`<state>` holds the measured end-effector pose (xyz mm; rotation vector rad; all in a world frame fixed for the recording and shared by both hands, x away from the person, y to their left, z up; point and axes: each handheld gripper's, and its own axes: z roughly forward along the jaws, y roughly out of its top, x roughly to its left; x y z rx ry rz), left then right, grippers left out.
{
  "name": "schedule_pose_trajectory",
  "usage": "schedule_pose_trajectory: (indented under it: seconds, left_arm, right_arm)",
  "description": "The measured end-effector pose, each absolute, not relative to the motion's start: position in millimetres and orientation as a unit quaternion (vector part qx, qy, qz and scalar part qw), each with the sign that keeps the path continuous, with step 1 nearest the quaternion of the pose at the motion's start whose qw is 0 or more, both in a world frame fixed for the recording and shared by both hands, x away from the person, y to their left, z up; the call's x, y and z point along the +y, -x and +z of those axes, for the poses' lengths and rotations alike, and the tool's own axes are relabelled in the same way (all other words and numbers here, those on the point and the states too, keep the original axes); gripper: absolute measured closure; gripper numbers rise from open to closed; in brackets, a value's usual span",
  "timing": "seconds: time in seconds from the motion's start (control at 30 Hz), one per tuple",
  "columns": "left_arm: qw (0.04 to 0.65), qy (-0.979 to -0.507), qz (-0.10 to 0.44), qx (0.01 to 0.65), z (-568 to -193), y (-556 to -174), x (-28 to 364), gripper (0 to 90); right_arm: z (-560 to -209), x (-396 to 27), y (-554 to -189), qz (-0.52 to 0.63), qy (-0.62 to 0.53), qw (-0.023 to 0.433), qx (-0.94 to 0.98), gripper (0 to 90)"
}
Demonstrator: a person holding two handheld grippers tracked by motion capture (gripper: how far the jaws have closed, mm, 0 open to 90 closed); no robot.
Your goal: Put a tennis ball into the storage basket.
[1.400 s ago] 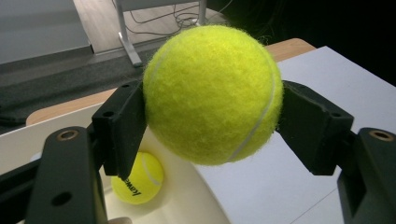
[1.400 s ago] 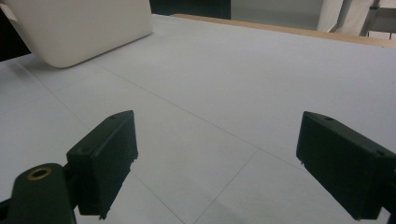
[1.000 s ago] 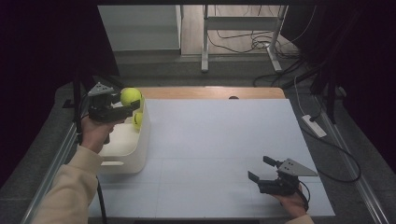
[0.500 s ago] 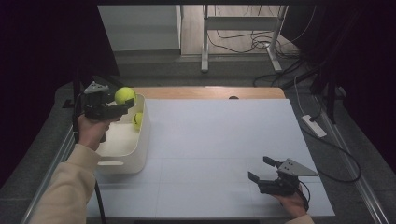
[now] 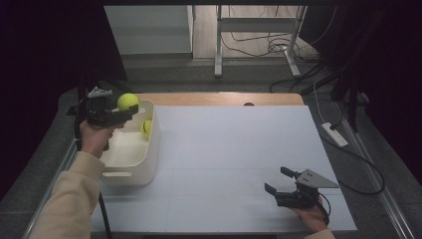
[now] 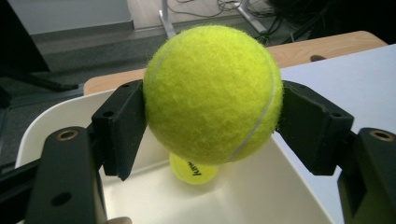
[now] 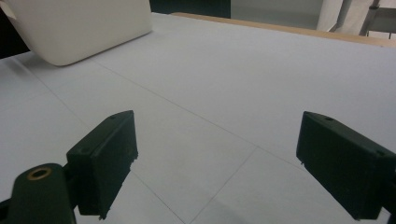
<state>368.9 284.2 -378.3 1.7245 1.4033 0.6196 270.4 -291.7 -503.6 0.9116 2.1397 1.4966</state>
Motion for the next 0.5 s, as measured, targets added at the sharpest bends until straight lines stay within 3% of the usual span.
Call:
schedule_pose_trajectory:
  seconds: [0.5]
  left_arm:
    - [0.374,-0.678,0.250,0.581,-387,-380,294,27.8]
  right_arm:
    - [-504,-292,-270,0.531,-0.324,0.187,0.760,12.6]
